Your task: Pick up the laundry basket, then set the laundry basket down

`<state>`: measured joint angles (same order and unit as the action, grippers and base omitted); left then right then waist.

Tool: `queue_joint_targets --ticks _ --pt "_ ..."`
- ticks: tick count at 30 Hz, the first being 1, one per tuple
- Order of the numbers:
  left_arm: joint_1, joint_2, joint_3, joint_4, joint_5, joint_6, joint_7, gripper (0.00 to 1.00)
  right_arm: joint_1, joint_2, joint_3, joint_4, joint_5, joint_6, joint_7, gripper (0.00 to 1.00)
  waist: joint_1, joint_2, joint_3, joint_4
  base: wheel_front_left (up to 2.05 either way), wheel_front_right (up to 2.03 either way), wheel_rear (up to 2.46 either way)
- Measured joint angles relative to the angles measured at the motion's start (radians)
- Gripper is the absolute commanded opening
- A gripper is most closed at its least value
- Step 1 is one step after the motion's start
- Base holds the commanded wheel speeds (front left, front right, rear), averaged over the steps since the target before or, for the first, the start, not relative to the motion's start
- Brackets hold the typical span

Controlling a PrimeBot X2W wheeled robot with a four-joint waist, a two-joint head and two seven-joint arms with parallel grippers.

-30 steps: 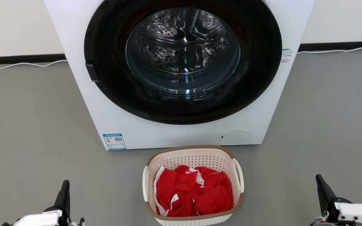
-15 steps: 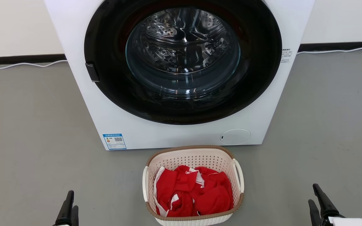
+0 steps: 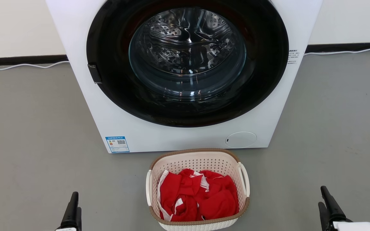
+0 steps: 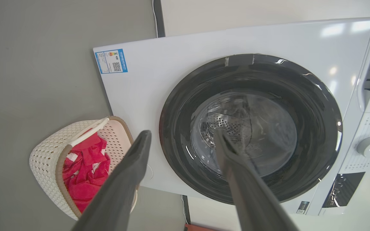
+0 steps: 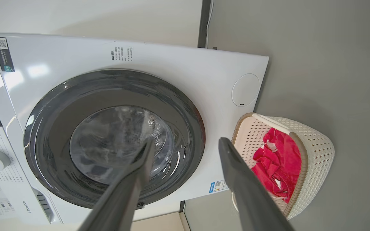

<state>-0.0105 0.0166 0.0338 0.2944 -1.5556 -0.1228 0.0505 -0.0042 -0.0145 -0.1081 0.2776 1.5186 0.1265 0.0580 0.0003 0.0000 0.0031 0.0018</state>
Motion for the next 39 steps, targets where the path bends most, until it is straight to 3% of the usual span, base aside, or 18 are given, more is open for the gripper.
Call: queue_joint_targets --ticks 17,39 --pt "0.0 0.002 -0.017 -0.015 0.212 0.0 -0.051 1.0 0.009 -0.003 0.023 -0.038 -0.304 0.0 -0.052 1.0 -0.0001 0.0 -0.003 0.006 0.0 0.0 0.0" --pt "0.0 0.007 -0.079 -0.007 0.58 0.017 -0.109 1.0 0.008 -0.017 0.087 -0.042 -0.708 0.0 -0.113 1.0 -0.0001 0.0 -0.003 0.01 0.0 0.0 0.0"
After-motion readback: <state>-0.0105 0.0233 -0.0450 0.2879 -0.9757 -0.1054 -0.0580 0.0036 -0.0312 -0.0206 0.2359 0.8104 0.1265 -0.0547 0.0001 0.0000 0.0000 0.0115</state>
